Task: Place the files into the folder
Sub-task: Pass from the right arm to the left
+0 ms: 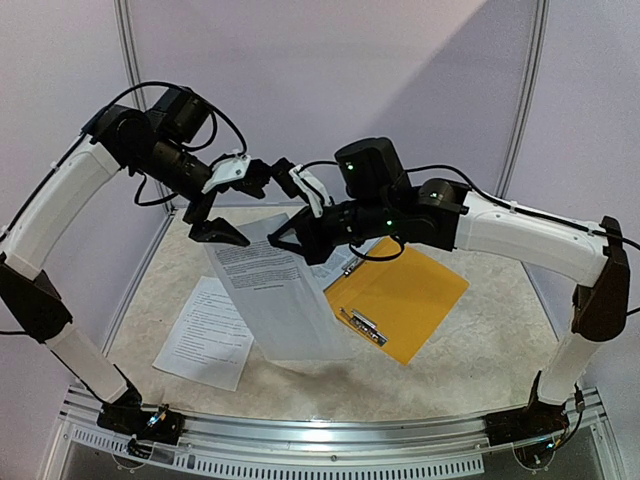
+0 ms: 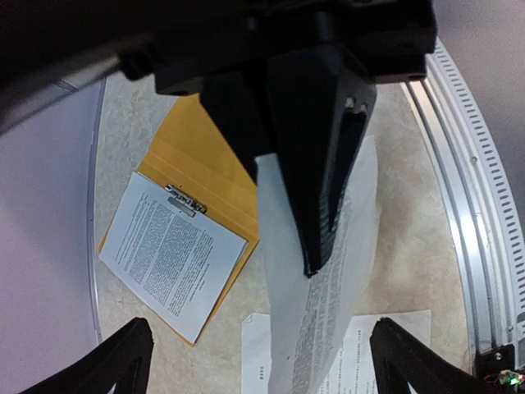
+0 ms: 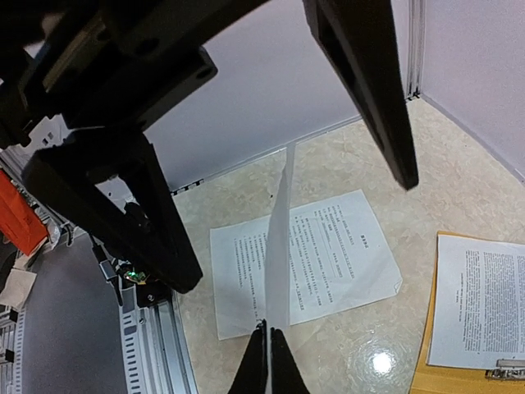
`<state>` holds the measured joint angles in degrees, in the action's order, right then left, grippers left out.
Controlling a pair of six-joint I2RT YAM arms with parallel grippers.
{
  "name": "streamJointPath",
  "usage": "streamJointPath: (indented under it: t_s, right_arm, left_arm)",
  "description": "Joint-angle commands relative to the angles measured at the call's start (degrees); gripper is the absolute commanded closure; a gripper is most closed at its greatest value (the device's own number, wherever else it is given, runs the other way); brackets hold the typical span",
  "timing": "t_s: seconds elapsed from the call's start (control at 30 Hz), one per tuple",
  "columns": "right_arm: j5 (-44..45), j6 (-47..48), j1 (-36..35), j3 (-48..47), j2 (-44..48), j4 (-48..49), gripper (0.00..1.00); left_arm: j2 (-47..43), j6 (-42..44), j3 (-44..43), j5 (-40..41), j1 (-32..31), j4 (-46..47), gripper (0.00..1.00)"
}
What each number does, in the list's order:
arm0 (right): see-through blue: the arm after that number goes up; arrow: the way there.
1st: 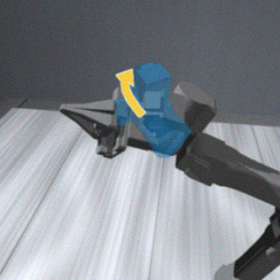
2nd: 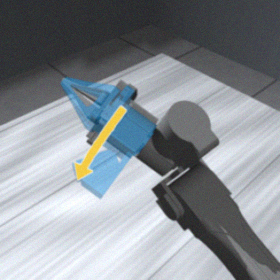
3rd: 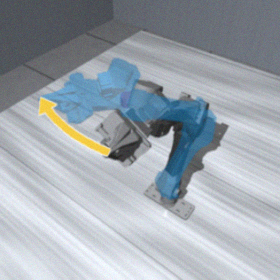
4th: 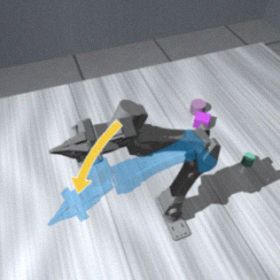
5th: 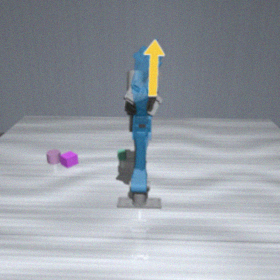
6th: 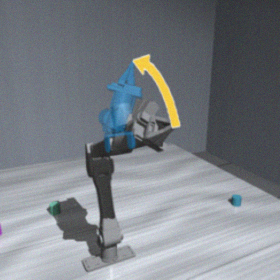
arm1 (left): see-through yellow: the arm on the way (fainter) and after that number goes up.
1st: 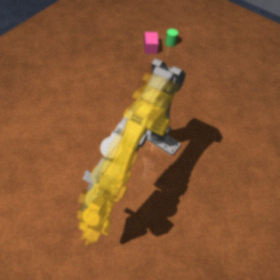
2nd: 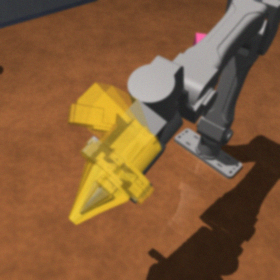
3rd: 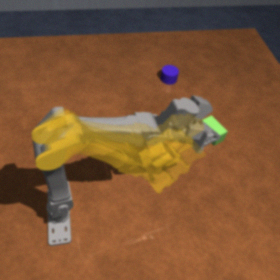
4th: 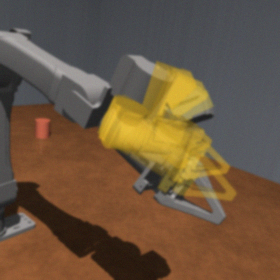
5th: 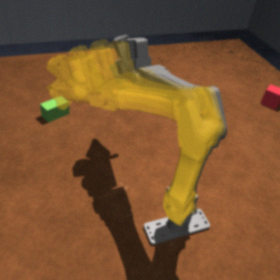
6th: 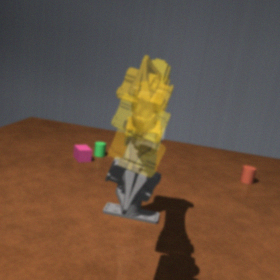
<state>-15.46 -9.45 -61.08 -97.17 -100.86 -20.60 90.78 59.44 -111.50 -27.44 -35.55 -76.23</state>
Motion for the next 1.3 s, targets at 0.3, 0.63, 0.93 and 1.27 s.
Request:
streamJointPath:
  t_s: [0.3,0.63,0.93,1.27]
  right_arm:
    - [-1.1,3.4,-0.1,6.6,7.6,3.7,1.0]
    - [19.4,-1.1,1.4,13.2,12.8,6.8,0.39]
    - [17.0,-15.3,13.0,43.0,32.1,33.0,0.01]
    - [7.8,-15.4,14.6,50.7,26.6,54.4,0.01]
  left_arm:
    - [4.4,-8.4,0.5,1.3,-2.8,-20.2,0.79]
    - [2.4,-20.8,-2.5,2.7,-2.4,-12.7,1.0]
    - [-0.6,-37.6,-9.9,-0.5,2.9,-2.9,1.0]
    - [-0.1,-44.9,-18.7,-5.8,3.2,-2.8,1.0]
